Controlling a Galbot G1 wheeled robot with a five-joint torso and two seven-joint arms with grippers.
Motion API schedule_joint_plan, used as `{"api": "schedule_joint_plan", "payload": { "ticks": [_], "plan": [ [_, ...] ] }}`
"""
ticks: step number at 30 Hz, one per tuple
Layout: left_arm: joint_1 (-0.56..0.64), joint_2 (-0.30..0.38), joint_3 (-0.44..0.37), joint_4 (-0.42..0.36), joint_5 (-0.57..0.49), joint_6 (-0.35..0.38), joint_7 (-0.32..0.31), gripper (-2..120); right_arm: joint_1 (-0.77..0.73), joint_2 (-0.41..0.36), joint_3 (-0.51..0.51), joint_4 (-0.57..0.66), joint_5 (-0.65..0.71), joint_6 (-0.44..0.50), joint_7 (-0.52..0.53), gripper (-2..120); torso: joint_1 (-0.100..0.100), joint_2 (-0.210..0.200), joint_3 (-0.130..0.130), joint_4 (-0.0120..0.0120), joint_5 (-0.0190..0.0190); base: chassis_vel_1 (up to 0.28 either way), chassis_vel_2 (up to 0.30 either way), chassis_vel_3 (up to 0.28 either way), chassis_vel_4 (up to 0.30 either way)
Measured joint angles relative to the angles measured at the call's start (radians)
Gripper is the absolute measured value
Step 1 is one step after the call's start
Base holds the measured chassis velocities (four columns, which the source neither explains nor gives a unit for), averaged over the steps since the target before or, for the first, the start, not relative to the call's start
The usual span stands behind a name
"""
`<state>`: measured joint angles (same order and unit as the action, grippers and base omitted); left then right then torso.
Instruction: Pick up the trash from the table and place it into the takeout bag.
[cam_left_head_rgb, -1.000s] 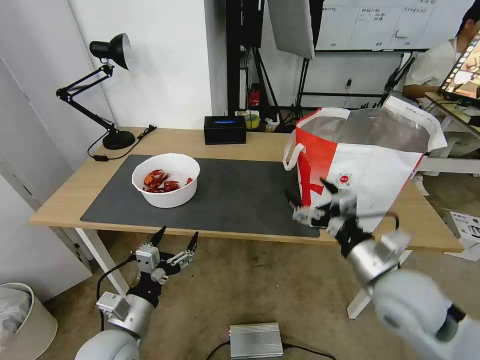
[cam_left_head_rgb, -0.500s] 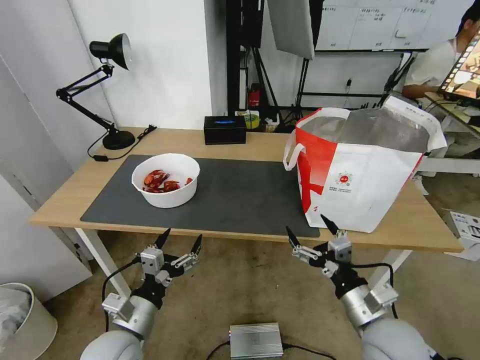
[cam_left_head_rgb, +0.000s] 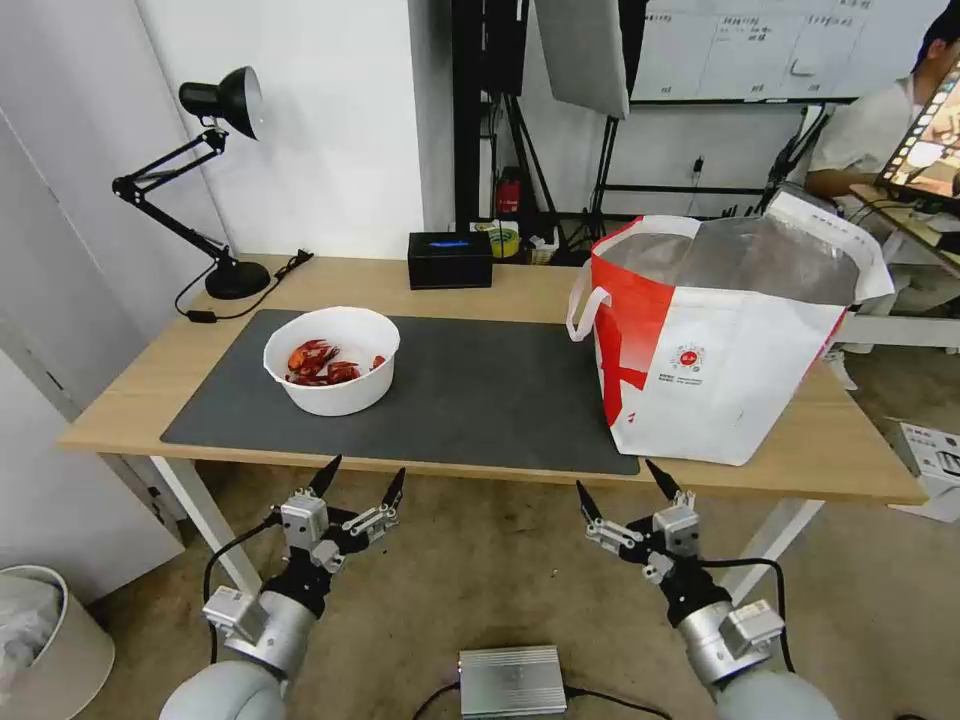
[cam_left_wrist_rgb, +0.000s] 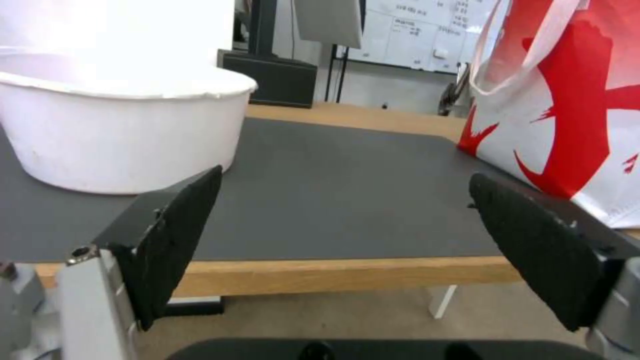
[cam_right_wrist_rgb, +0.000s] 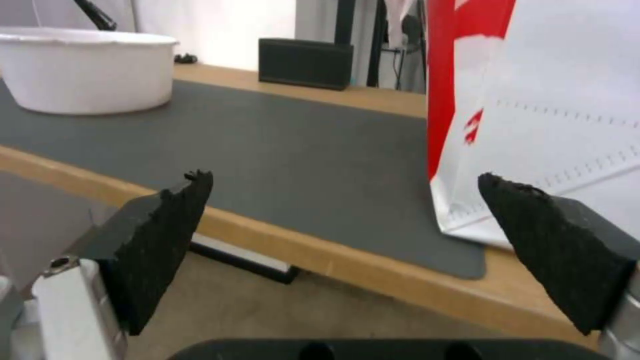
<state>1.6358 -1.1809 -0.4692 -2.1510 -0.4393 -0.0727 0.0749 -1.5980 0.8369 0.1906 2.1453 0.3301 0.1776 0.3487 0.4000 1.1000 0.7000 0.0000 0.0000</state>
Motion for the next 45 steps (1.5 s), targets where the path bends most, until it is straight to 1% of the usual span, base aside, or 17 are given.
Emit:
{"api": "schedule_joint_plan", "payload": {
  "ticks": [16,35,41,45],
  "plan": [
    [-0.005,0.002,0.004,0.007,-0.002,0.000,0.000,100,-0.012,0.020,-0.037,-0.029,-0.031,-0.002,0.031,100,0.000,0.000,0.000,0.0000,0.0000,0.000,0.000,0.000,0.000],
    [0.007,0.000,-0.001,0.002,-0.001,-0.001,0.000,100,-0.007,0.021,-0.041,-0.030,-0.032,-0.001,0.042,100,0.000,0.000,0.000,0.0000,0.0000,0.000,0.000,0.000,0.000],
    [0.000,0.008,-0.016,-0.012,-0.014,0.000,-0.004,100,-0.007,0.021,-0.041,-0.030,-0.032,-0.001,0.042,100,0.000,0.000,0.000,0.0000,0.0000,0.000,0.000,0.000,0.000],
    [-0.018,0.023,-0.040,-0.025,-0.042,0.011,-0.022,100,-0.007,0.021,-0.041,-0.030,-0.032,-0.001,0.042,100,0.000,0.000,0.000,0.0000,0.0000,0.000,0.000,0.000,0.000]
  ]
}}
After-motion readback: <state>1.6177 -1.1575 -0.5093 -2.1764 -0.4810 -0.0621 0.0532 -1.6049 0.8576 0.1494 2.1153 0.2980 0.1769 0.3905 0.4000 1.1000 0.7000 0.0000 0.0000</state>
